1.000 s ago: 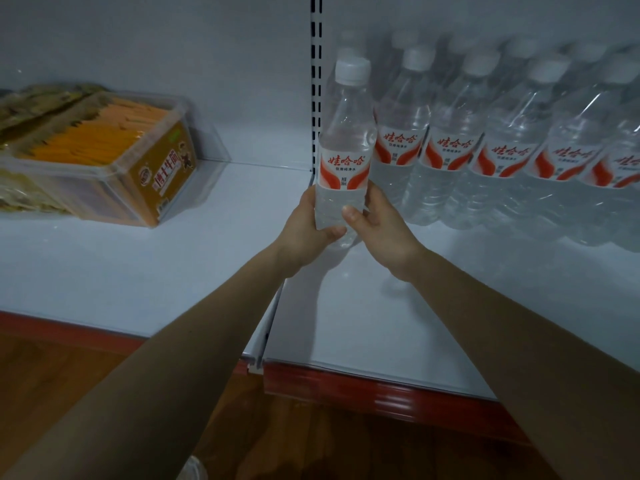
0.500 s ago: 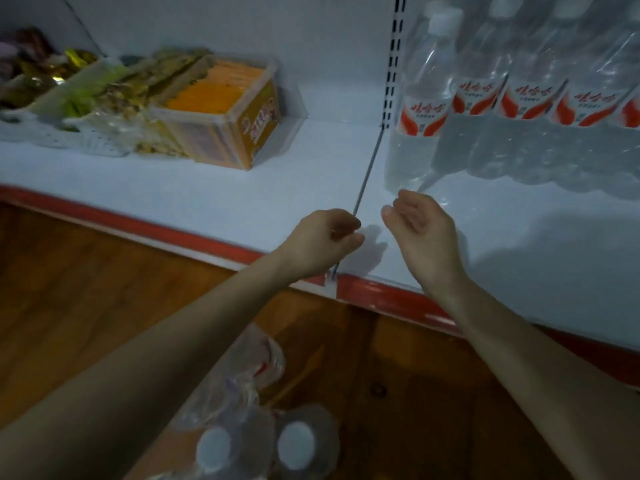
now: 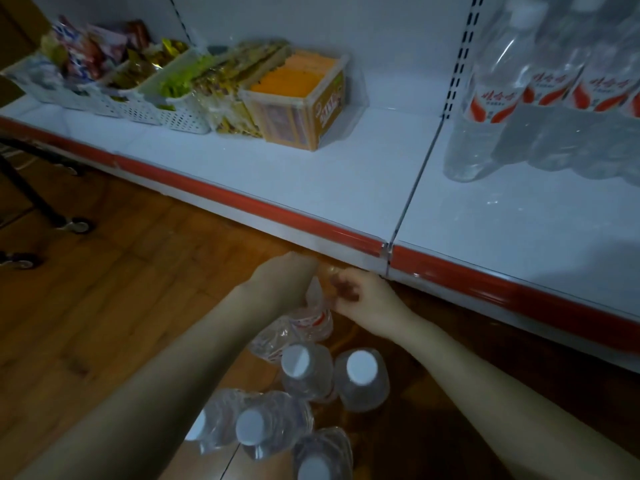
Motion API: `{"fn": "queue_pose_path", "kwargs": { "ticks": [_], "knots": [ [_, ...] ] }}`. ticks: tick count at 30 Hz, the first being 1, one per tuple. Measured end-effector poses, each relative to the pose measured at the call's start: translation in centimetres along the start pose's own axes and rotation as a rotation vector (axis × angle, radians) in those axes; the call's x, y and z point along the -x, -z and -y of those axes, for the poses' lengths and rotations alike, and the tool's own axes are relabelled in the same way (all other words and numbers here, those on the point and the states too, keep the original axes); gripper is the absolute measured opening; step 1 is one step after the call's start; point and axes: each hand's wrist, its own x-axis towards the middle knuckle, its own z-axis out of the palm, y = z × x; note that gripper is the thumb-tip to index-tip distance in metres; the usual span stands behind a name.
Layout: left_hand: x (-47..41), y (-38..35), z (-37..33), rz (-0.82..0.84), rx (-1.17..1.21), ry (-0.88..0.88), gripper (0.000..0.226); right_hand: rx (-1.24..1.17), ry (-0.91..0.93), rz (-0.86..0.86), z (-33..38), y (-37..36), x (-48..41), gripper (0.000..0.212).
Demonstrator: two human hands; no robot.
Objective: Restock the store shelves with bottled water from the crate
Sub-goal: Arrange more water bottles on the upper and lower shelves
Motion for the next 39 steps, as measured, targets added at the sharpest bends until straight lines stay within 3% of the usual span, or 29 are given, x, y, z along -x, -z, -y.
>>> {"fn": "queue_pose_path", "kwargs": {
  "ticks": [9, 13, 18, 21, 25, 29, 32, 36, 39],
  "knots": [
    [0.4, 2.0, -0.5, -0.165, 0.179, -0.05, 0.037, -0.022, -0.042, 0.047, 0.3, 0.0, 0.7, 0.057],
    [1.4, 6.1, -0.7, -0.231, 0.262, -0.167, 0.037, -0.14, 0.018, 0.036, 1.1, 2.1, 1.5, 0.07],
    [0.8, 9.5, -2.4, -0.418, 0.496, -0.296, 0.044, -0.214, -0.036, -0.031, 1.9, 5.9, 2.7, 0.06],
    [-0.3, 9.5, -3.8, -0.489, 0.789, -0.329, 0.052, -0.248, -0.03, -0.069, 2.1, 8.2, 3.5, 0.05],
    [-1.2, 7.9, -4.9, -0.381, 1.167, -0.306, 0.051, -0.319, -0.047, -0.13, 1.9, 11.2, 4.9, 0.049],
    [-2.1, 5.5, -5.8, -0.082, 1.15, -0.342, 0.072, -0.392, -0.042, -0.189, 1.5, 13.7, 6.2, 0.065],
    [-3.0, 4.3, -7.9, 0.107, 1.092, -0.42, 0.08, -0.428, -0.049, -0.215, 1.4, 15.4, 6.7, 0.058],
    [-4.5, 4.3, -10.0, 0.095, 1.122, -0.486, 0.071, -0.404, -0.064, -0.247, 1.4, 17.5, 7.2, 0.049],
    [-5.6, 5.5, -11.3, 0.019, 1.131, -0.52, 0.063, -0.288, -0.075, -0.281, 1.4, 18.7, 7.2, 0.075]
  ]
}}
